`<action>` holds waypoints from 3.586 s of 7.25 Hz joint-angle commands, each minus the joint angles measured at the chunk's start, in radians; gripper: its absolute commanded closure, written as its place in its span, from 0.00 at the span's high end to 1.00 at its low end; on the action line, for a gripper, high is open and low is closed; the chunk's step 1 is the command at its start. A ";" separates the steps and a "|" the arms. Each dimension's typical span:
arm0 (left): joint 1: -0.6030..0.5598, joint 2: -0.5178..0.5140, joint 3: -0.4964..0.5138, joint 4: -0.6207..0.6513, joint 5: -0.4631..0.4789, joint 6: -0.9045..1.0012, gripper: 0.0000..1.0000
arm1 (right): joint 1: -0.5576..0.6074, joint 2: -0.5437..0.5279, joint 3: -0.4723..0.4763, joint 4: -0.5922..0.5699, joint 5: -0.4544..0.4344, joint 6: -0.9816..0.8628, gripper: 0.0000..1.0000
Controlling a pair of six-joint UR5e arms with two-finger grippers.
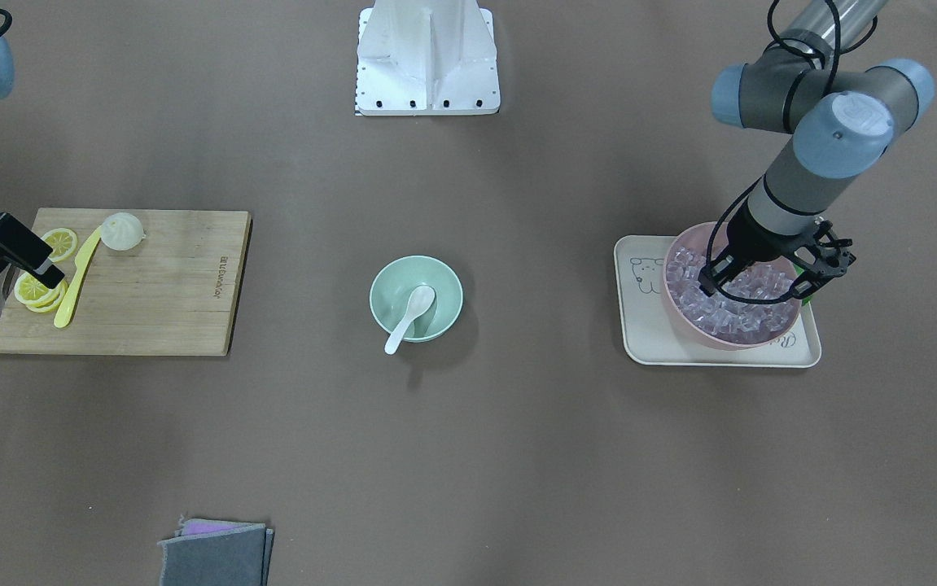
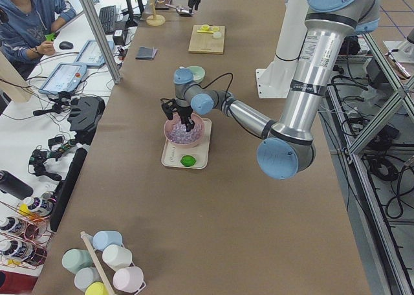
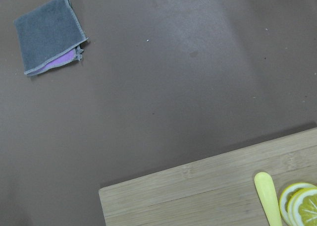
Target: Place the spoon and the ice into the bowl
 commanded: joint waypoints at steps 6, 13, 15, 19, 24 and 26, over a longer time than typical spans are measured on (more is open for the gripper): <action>0.078 -0.311 0.003 0.121 0.000 -0.003 0.00 | 0.087 -0.071 0.000 -0.001 0.066 -0.151 1.00; 0.268 -0.620 0.290 -0.040 0.139 0.002 0.92 | 0.199 -0.212 -0.009 -0.001 0.112 -0.391 1.00; 0.272 -0.586 0.280 -0.089 0.164 0.083 0.98 | 0.216 -0.220 -0.002 0.001 0.144 -0.422 1.00; 0.074 -0.239 0.043 -0.055 0.072 0.490 0.98 | 0.274 -0.235 -0.030 -0.002 0.144 -0.631 1.00; -0.308 0.056 -0.059 0.081 -0.075 1.135 0.98 | 0.368 -0.214 -0.054 -0.162 0.143 -0.873 1.00; -0.431 0.165 -0.044 0.081 -0.152 1.367 0.98 | 0.402 -0.208 -0.069 -0.212 0.138 -0.987 1.00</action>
